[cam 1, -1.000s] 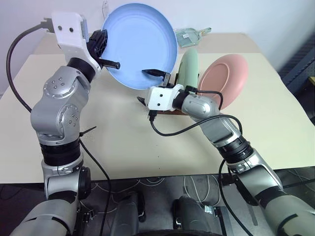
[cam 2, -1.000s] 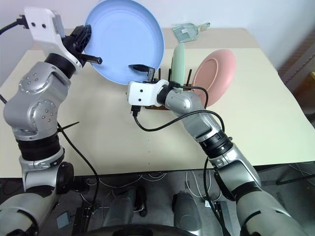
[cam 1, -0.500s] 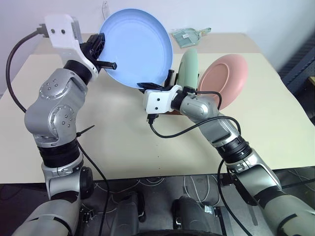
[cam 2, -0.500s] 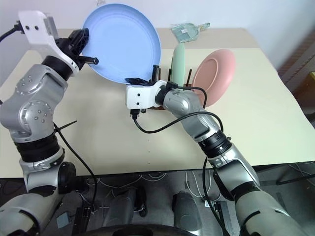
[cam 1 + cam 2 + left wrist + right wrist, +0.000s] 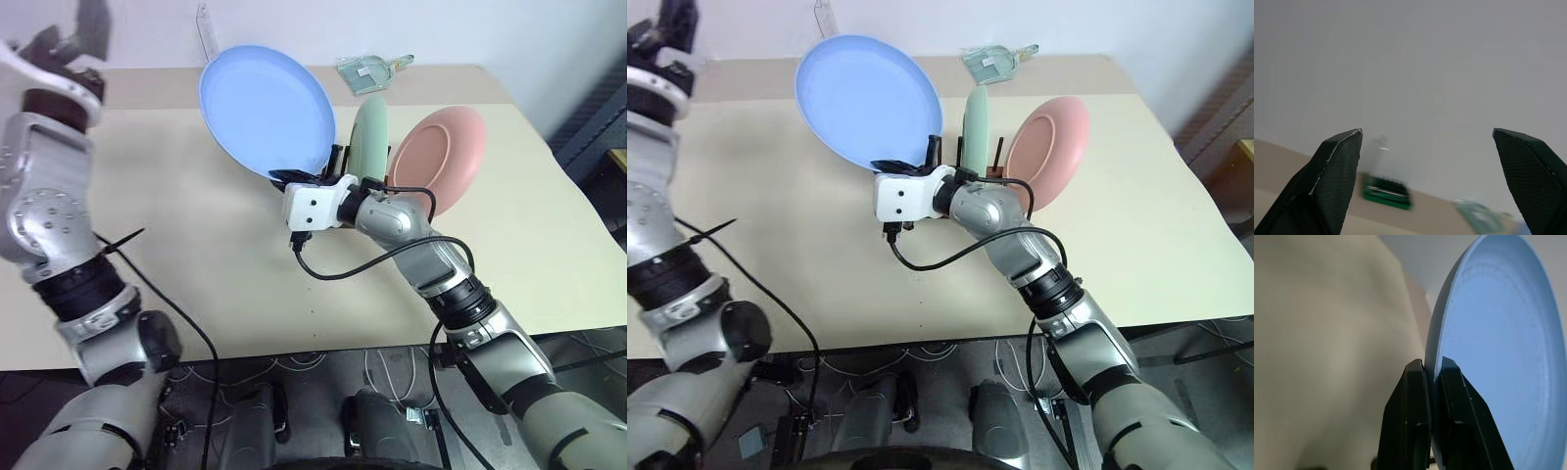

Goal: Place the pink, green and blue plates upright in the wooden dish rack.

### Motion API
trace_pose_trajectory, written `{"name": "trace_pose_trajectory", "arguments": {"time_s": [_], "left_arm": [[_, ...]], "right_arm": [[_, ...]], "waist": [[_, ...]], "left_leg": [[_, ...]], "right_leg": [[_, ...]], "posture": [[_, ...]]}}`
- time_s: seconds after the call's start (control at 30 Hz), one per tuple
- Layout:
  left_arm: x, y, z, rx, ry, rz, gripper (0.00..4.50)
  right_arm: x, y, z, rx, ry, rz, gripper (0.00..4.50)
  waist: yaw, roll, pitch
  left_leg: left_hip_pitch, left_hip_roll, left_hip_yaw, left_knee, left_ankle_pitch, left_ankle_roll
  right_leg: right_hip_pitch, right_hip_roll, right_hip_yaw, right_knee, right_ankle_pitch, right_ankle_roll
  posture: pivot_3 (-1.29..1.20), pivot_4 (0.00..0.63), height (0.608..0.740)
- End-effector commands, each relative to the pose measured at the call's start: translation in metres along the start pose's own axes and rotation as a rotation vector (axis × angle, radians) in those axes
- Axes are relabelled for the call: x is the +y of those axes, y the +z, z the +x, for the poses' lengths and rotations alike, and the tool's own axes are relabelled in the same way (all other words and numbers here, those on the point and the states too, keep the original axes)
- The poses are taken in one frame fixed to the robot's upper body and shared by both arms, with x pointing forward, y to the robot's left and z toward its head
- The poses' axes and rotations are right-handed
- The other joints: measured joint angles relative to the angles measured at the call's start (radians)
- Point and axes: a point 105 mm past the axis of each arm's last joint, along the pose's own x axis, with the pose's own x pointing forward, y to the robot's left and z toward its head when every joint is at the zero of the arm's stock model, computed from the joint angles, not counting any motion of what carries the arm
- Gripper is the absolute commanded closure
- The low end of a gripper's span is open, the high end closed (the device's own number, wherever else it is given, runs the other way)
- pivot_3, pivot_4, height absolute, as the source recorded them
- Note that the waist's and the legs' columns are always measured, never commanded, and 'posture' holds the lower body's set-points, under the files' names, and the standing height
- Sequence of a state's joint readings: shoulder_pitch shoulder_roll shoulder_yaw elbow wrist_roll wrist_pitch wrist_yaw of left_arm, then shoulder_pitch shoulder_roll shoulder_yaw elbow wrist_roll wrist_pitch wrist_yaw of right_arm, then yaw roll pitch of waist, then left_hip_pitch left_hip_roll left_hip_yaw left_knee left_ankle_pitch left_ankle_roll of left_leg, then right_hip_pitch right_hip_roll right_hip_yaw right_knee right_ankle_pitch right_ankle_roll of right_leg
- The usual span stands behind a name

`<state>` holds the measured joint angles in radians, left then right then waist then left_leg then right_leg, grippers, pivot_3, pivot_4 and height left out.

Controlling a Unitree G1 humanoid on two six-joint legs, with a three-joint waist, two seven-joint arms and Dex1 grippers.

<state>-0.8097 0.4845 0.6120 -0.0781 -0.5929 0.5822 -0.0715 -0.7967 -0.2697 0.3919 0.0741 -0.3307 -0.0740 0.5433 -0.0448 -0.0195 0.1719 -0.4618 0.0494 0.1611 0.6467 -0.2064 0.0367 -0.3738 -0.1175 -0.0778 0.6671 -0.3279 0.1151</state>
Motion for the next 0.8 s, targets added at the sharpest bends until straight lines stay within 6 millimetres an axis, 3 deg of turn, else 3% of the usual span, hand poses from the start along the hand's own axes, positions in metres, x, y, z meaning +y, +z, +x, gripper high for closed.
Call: {"name": "trace_pose_trajectory", "arguments": {"time_s": [0.03, 0.1, 0.23, 0.33, 0.43, 0.6, 0.8], "left_arm": [[0.018, 0.005, -0.005, -0.023, 0.004, 0.096, 0.02], [0.022, -0.014, -0.013, 0.058, -0.051, 0.189, 0.02], [0.012, -0.053, -0.034, 0.201, -0.22, 0.291, 0.02], [-0.012, -0.095, -0.066, 0.35, -0.432, 0.315, 0.02], [-0.034, -0.124, -0.096, 0.465, -0.618, 0.337, 0.02], [-0.058, -0.146, -0.131, 0.595, -0.846, 0.294, 0.02], [-0.068, -0.151, -0.144, 0.637, -0.941, 0.265, 0.02]], "right_arm": [[-0.032, 0.03, -0.004, -0.133, -0.135, 0.087, 4.5], [-0.048, 0.042, -0.007, -0.213, -0.213, 0.245, 4.5], [-0.073, 0.056, -0.018, -0.342, -0.313, 0.532, 4.5], [-0.086, 0.052, -0.033, -0.389, -0.357, 0.75, 4.5], [-0.088, 0.049, -0.044, -0.418, -0.347, 0.913, 4.5], [-0.086, 0.044, -0.053, -0.448, -0.33, 1.138, 4.5], [-0.085, 0.037, -0.057, -0.434, -0.349, 1.257, 4.5]], "waist": [[0.003, 0.0, 0.0], [0.006, -0.001, 0.0], [0.01, -0.001, -0.001], [0.007, -0.001, -0.001], [0.005, -0.001, -0.001], [-0.002, 0.001, 0.0], [0.0, 0.002, 0.0]], "left_leg": [[0.0, 0.0, 0.0, 0.0, 0.0, 0.0], [0.0, 0.0, 0.0, 0.0, 0.0, 0.0], [0.0, -0.001, -0.001, -0.001, 0.0, 0.0], [-0.001, -0.001, -0.001, -0.001, -0.002, -0.002], [-0.001, 0.0, -0.001, -0.003, -0.002, -0.003], [-0.001, 0.001, 0.0, -0.005, -0.001, -0.005], [-0.001, 0.001, 0.001, -0.007, 0.001, -0.004]], "right_leg": [[0.0, 0.0, 0.0, 0.0, 0.0, 0.0], [0.0, 0.0, -0.001, 0.0, 0.0, 0.0], [0.001, 0.0, -0.001, 0.0, 0.0, 0.0], [0.0, 0.0, -0.002, 0.0, 0.0, 0.0], [-0.001, -0.001, -0.002, 0.0, 0.0, -0.001], [-0.003, 0.0, -0.002, 0.0, 0.001, -0.003], [-0.004, -0.001, -0.001, -0.001, 0.001, -0.003]], "posture": [[0.0, 0.15, 0.732], [0.0, 0.15, 0.732], [0.0, 0.15, 0.732], [0.0, 0.15, 0.732], [0.0, 0.15, 0.732], [0.0, 0.15, 0.732], [0.0, 0.15, 0.732]]}}
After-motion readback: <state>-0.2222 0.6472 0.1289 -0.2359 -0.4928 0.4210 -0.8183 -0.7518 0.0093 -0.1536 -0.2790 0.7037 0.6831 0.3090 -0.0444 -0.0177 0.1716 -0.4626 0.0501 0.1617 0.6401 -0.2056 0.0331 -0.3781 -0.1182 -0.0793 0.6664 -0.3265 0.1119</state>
